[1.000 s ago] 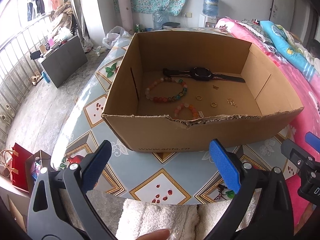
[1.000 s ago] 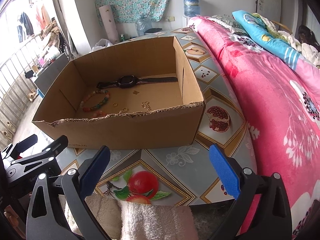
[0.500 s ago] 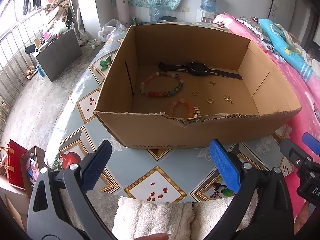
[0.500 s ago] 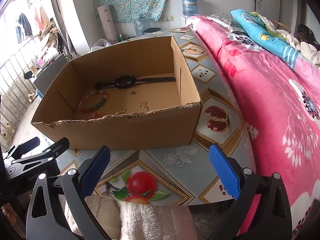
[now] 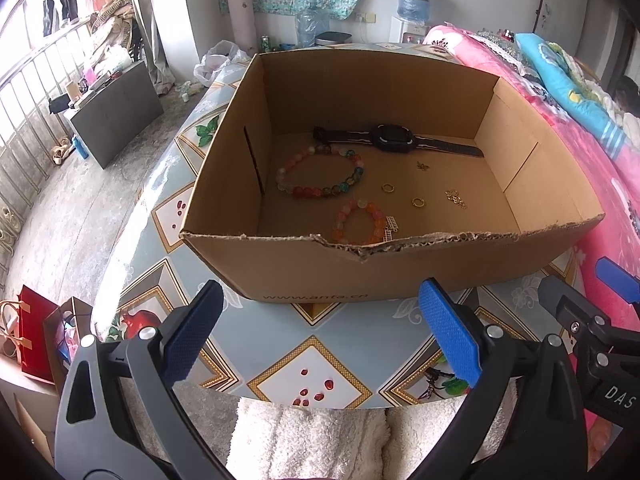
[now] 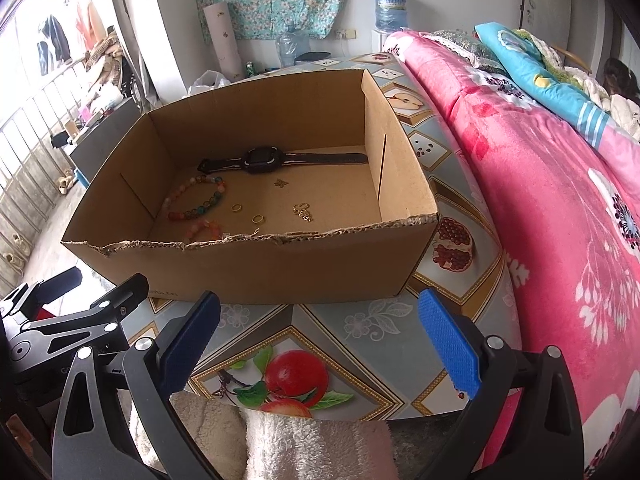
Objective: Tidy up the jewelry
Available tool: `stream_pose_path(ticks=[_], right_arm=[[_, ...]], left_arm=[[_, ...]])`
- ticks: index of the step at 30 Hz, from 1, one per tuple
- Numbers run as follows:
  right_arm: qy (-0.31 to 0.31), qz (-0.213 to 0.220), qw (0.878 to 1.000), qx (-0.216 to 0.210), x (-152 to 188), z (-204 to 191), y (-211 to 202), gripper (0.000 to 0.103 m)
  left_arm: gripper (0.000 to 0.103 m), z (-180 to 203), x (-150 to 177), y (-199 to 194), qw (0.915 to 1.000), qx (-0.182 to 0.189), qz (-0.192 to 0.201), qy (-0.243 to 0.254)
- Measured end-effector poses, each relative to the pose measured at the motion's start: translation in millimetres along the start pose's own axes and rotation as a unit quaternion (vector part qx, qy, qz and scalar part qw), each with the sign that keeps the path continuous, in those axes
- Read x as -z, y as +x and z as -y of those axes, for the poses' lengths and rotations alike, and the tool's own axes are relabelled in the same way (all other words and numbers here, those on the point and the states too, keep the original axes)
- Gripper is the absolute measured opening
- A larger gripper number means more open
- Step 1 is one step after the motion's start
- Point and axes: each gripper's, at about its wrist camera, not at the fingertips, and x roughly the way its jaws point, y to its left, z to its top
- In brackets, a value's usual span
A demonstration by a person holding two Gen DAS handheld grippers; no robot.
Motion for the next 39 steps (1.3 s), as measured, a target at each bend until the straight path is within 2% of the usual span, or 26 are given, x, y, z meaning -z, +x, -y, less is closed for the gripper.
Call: stream_pose_path(ticks=[39], right_arm=[[-0.006,-0.005,1.000,0.006,-1.7,-3.3,2.8,0.096]], left_arm=[[0.095,-2.6,0.4,1.5,1.0000,-0.004,-0.003,-0.005]])
